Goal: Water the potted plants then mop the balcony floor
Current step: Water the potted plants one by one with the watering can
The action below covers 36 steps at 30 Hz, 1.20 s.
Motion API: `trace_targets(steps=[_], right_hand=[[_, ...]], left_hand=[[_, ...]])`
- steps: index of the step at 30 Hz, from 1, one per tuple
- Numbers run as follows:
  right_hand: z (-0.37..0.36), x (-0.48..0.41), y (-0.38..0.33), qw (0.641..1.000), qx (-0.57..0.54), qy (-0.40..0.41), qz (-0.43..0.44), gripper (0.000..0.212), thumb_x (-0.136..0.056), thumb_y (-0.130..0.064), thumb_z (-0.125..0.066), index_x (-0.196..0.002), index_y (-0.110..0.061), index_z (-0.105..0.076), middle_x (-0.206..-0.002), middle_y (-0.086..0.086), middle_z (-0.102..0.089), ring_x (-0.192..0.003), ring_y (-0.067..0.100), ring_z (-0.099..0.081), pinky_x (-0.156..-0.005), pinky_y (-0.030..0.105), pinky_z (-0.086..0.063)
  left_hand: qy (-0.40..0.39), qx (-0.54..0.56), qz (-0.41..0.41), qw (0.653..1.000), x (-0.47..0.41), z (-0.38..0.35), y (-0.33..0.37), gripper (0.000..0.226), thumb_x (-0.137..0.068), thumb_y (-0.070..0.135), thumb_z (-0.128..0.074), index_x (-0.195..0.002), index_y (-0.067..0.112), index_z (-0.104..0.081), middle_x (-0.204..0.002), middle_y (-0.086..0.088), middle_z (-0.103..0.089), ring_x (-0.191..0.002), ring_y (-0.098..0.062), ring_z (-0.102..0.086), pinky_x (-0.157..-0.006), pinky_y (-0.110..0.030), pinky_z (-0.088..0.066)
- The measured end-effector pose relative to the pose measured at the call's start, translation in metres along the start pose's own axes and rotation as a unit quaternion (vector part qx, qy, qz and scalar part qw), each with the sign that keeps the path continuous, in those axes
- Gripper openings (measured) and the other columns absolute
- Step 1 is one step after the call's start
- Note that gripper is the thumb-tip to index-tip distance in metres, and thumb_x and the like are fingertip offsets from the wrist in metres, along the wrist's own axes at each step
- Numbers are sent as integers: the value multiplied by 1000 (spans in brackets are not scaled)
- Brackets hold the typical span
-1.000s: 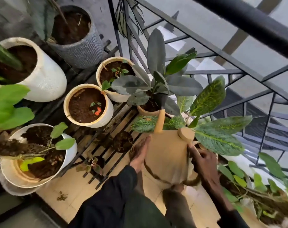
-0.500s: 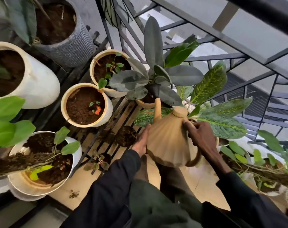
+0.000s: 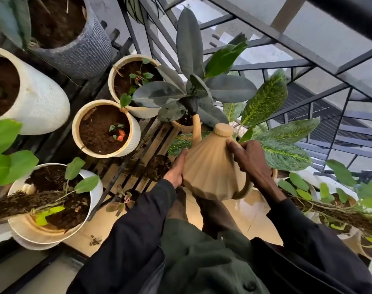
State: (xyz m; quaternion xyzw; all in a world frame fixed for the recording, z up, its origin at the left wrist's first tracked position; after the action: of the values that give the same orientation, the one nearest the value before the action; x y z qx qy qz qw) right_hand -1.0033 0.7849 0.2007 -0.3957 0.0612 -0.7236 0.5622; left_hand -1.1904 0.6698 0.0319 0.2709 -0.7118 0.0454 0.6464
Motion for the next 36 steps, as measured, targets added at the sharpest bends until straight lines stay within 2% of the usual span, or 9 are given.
trace_targets(steps=[3,9,11,15,18,22,28,31,36], right_hand=[[1,-1,-2,1000,-8,-2,1,55,-101,-41,-68,-78,8,-76,-73,26,-73,-51,25,-56,-54,52,-58],[-1,-3,-4,1000,-23,-8,-1,56,-102,-40,-68,-78,10,-74,-74,29,-72,-52,25,-54,-54,37,-49],[-1,-3,-6,1000,-23,-7,-3,55,-102,-40,-68,-79,10,-75,-74,29,-73,-52,25,-54,-53,40,-50],[0,-3,-5,1000,-17,5,-3,58,-101,-42,-68,-78,11,-75,-73,31,-72,-51,27,-54,-54,56,-57],[1,-2,-5,1000,-16,10,-1,59,-101,-43,-68,-79,11,-74,-73,32,-71,-50,27,-54,-53,56,-56],[2,1,-7,1000,-20,13,2,59,-101,-42,-68,-76,11,-75,-70,31,-71,-47,26,-54,-50,50,-54],[0,4,2,999,-32,18,14,65,-101,-45,-67,-76,15,-70,-70,35,-67,-47,25,-51,-48,54,-53],[1,8,5,998,-48,23,20,65,-101,-44,-68,-72,15,-69,-68,35,-66,-47,26,-51,-48,44,-48],[2,10,13,997,-69,35,24,69,-96,-52,-68,-71,13,-70,-65,34,-65,-45,23,-49,-50,35,-43]], left_hand=[[2,0,5,1000,7,-2,7,67,-90,74,-49,-131,22,-61,-121,-13,-71,-114,-30,-66,-105,-51,-51],[-9,-11,3,1000,13,-2,15,62,-96,68,-46,-131,20,-60,-123,-14,-69,-116,-30,-65,-106,-50,-50],[-7,-16,4,1000,13,-1,16,58,-98,65,-44,-130,20,-61,-122,-14,-68,-115,-29,-64,-105,-47,-50],[-5,-20,0,1000,14,0,19,62,-98,65,-45,-137,18,-59,-128,-13,-67,-119,-28,-62,-107,-47,-49],[-2,-22,-2,1000,15,2,22,61,-99,63,-45,-136,17,-58,-126,-13,-67,-118,-28,-63,-105,-45,-50],[-5,-32,-2,999,19,2,24,55,-101,62,-42,-129,17,-61,-120,-12,-68,-112,-26,-63,-93,-38,-53],[-1,-45,-11,999,27,1,25,54,-103,61,-39,-129,19,-60,-112,-10,-68,-106,-26,-64,-90,-39,-54],[6,-45,-11,999,36,0,29,51,-102,61,-40,-126,19,-59,-104,-8,-68,-94,-22,-65,-72,-31,-52],[21,-42,-19,999,42,0,31,45,-104,58,-41,-124,21,-57,-98,-3,-66,-87,-17,-63,-65,-28,-48]])
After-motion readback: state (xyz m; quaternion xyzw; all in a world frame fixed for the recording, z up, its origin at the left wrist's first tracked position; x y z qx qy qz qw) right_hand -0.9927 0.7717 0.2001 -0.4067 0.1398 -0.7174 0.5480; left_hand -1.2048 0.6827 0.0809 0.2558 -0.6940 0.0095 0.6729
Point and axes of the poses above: each hand's wrist, its own x-axis away from the middle knuckle, its own z-axis out of the back of the hand, y = z × x, the point moved 7 cm from there along -x, towards the middle knuckle
